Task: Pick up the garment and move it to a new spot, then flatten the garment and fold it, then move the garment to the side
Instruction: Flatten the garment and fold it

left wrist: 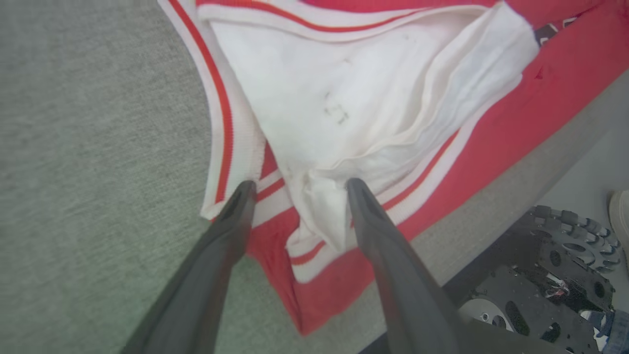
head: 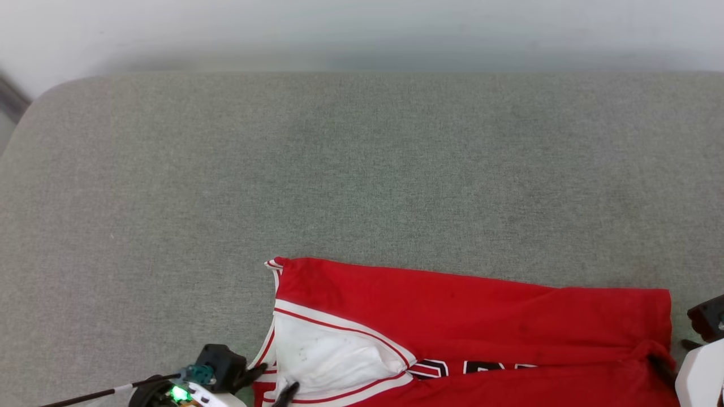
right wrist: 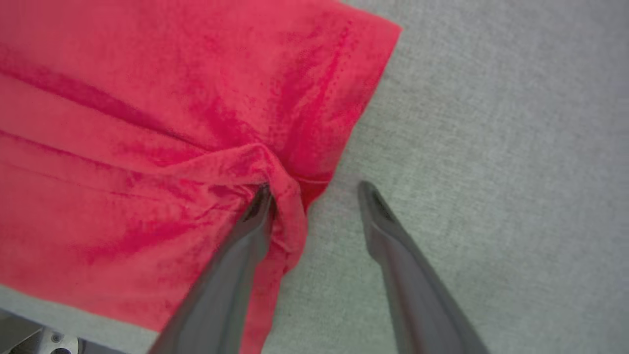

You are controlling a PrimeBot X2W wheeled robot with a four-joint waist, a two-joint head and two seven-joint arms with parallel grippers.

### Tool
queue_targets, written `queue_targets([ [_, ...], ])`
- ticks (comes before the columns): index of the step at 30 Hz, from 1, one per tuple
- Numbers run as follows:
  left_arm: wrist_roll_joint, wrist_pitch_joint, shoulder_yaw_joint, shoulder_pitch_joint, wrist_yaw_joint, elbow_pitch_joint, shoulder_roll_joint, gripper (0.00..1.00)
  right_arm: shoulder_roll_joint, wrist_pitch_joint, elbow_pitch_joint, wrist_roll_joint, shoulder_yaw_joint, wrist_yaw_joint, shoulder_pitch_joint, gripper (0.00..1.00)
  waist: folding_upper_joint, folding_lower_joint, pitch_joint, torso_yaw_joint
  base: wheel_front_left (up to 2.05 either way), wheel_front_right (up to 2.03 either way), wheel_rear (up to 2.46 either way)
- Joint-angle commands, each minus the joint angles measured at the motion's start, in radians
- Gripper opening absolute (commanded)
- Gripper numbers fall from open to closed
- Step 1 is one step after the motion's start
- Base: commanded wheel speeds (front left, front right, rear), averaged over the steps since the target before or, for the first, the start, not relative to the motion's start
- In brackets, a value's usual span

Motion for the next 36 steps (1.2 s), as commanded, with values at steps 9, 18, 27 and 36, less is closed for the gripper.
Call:
queue_targets([
  [9,0.012,-0.106,0.066,0.001,0.058,-0.033,0.016,1.00,0.019,0.021,-0.046,0.072,-0.078,0.000,0.003,1.00,0.0000,0.0000,-0.071,-0.006,0.00,0.00,0.00],
  [18,0.008,-0.351,0.226,0.059,0.169,-0.108,-0.017,1.00,0.123,0.171,-0.160,0.080,-0.335,0.000,0.072,1.00,0.0000,0.0000,-0.100,-0.004,0.00,0.00,0.00],
  [27,0.233,-0.381,0.534,0.162,0.153,-0.235,-0.216,1.00,0.366,0.271,-0.216,-0.021,-0.578,0.000,0.143,1.00,0.0000,0.0000,-0.081,0.011,0.00,0.00,0.00],
  [36,0.415,-0.380,0.729,0.214,-0.014,-0.252,-0.396,1.00,0.494,0.248,-0.114,-0.053,-0.659,0.000,0.145,1.00,0.0000,0.0000,-0.037,0.042,0.00,0.00,0.00],
])
